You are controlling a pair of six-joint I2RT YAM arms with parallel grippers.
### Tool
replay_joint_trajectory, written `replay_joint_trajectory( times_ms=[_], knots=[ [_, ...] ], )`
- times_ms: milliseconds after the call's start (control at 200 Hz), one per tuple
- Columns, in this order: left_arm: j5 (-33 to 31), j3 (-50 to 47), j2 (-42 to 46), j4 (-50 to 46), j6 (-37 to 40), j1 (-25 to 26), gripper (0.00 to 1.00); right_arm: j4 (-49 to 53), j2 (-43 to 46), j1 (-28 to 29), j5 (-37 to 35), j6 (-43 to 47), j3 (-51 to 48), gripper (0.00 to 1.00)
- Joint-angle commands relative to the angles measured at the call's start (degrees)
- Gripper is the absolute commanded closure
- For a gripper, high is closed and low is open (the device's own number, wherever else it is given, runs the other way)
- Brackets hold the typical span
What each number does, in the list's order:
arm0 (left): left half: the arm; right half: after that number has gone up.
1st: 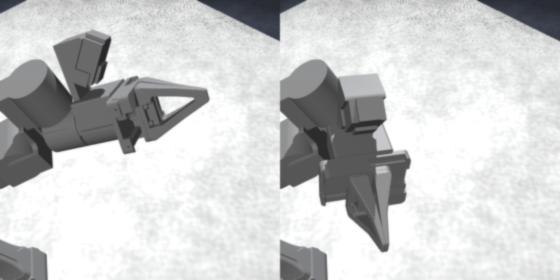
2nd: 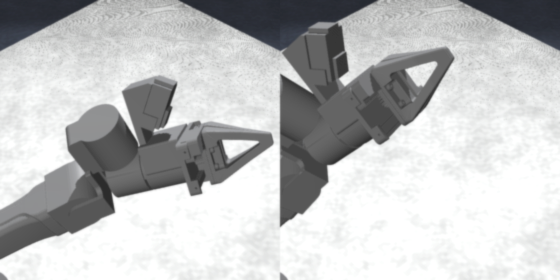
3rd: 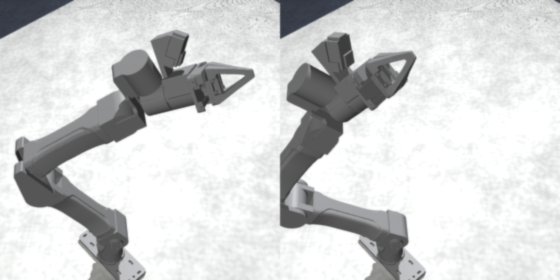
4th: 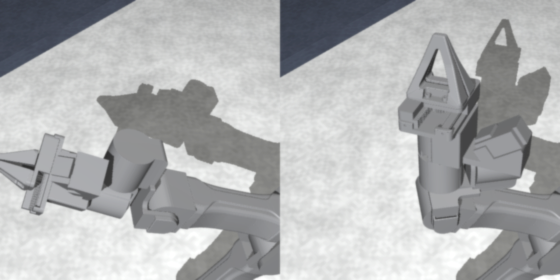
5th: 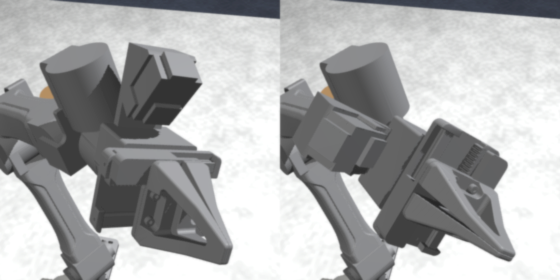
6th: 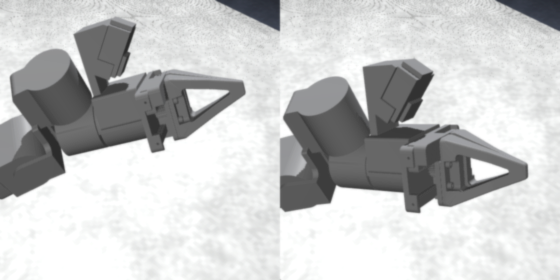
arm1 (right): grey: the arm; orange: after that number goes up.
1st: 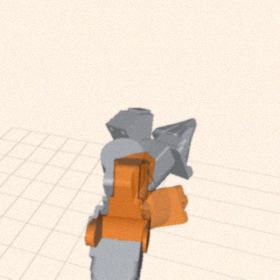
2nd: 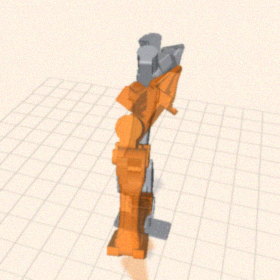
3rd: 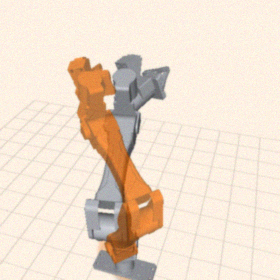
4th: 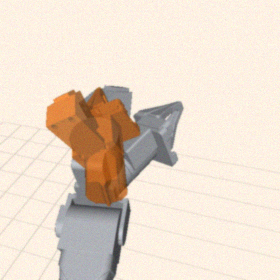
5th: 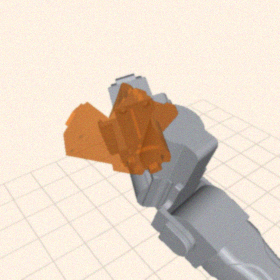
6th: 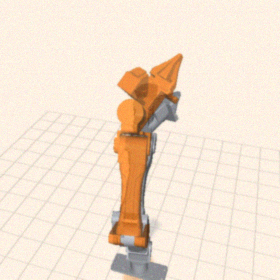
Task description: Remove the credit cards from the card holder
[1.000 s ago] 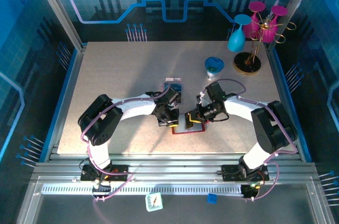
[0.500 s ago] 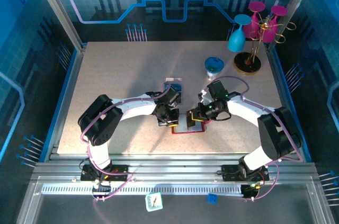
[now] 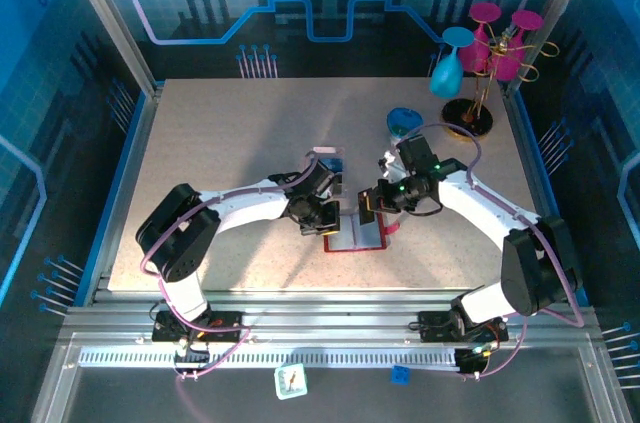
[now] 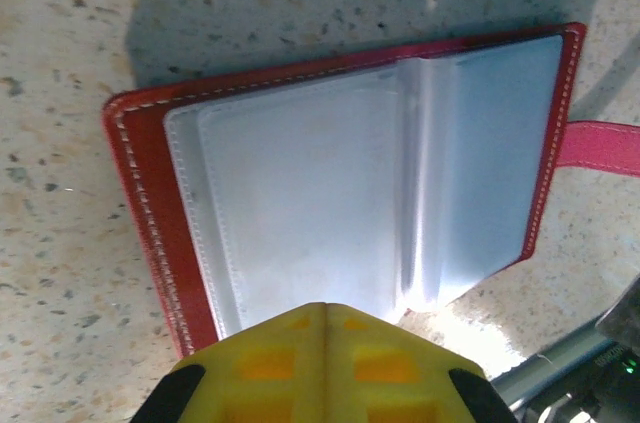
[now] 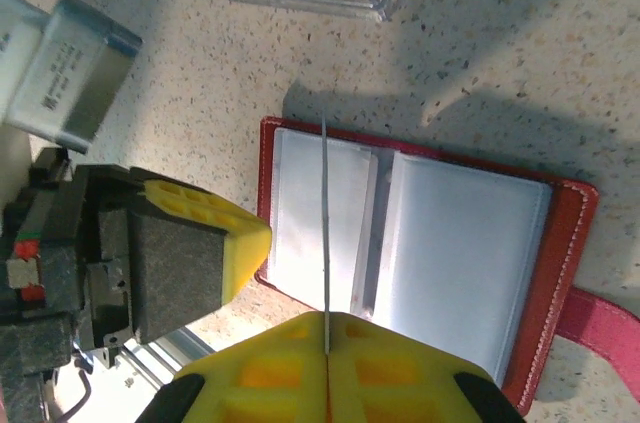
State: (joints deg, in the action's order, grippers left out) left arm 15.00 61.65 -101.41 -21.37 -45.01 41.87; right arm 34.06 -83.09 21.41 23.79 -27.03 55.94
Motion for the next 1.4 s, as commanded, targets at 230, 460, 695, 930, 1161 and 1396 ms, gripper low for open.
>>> replay_joint_trajectory(
  times_ms=[230,460,695,930,1161,1396],
  knots=[
    [-0.1,-4.1,-2.4,-1.7,0.3,0.0,0.97,5.2,-0.6,-1.5,-1.4,4.0,7.5,0.92],
    [-0.9,-8.3,0.1,-1.1,0.1,-1.8,0.97,6.6,-4.5,-1.9,-0.5,10.1,14.4,0.92],
    [-1.9,-10.7,3.5,-2.8,1.6,-4.3,0.97,7.5,-9.7,-1.7,1.5,21.3,21.1,0.91],
    [-2.7,-12.2,6.5,-4.2,3.4,-6.7,0.96,10.9,-15.3,2.0,0.8,43.8,26.5,0.91],
    [-4.3,-12.6,10.0,-5.5,4.6,-8.7,0.86,15.7,-22.5,5.2,-4.0,61.0,34.5,0.94],
    [-5.5,-13.9,13.3,-5.9,4.8,-11.7,0.85,23.1,-32.1,7.9,-10.4,69.7,46.0,0.95]
  ],
)
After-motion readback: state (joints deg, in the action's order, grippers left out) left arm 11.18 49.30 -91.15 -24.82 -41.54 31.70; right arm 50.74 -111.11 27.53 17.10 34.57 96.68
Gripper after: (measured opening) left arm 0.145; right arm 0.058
